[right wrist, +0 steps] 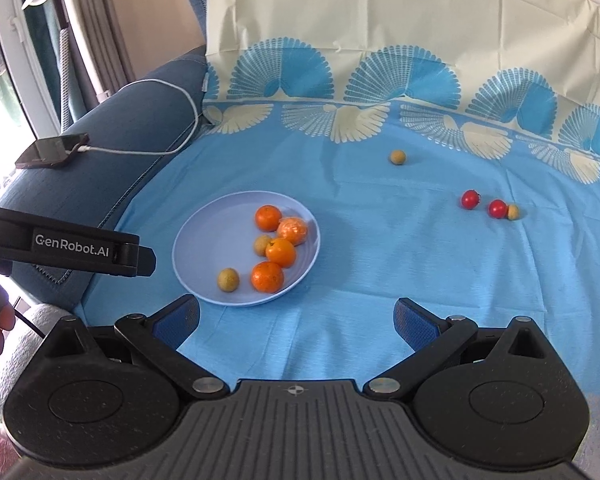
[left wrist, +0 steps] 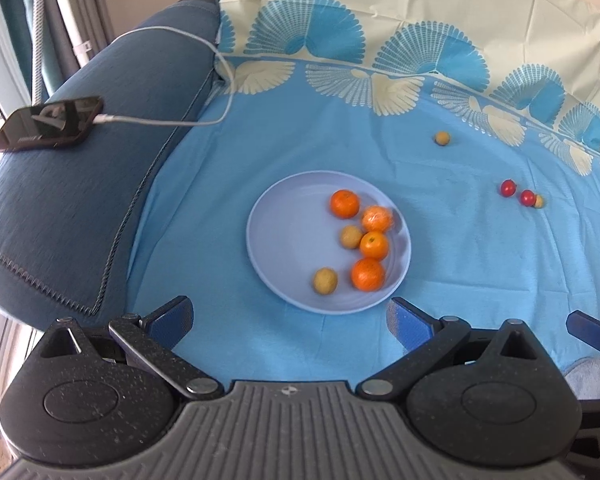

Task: Organize fruits
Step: 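Grasp a red cherry tomato with the left gripper while the right grasps a longan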

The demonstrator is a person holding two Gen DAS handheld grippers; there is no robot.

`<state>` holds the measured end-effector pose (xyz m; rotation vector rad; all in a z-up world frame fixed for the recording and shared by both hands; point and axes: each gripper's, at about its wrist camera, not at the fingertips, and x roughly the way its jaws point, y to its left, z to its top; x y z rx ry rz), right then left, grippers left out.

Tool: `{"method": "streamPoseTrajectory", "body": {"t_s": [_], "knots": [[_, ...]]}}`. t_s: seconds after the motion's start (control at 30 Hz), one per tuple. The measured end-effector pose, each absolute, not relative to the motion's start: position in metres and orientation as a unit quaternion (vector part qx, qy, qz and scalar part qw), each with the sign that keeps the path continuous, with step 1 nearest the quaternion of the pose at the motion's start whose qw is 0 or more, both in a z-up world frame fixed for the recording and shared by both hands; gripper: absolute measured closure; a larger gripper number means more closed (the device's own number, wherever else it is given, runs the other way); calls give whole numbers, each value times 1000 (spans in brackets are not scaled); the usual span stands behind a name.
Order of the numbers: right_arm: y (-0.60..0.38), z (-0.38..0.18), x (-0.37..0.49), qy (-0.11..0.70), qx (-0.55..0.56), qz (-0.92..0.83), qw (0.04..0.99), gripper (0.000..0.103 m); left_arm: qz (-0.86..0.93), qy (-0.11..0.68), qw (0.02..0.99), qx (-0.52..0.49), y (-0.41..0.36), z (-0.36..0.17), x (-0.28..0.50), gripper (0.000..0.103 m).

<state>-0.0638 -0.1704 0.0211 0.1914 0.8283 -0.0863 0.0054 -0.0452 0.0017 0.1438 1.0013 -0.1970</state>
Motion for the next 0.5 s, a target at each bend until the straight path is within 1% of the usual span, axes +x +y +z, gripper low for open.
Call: {"method": "streamPoseTrajectory", "body": {"t_s": [0.3, 0.5], "knots": [[-224, 13, -57, 384, 111, -103, 911, 1, -125, 487, 861, 80, -97, -2, 26, 0], [-279, 1, -60, 375, 120, -162, 905, 1, -159, 477, 857, 113, -156, -10, 38, 0]]}}
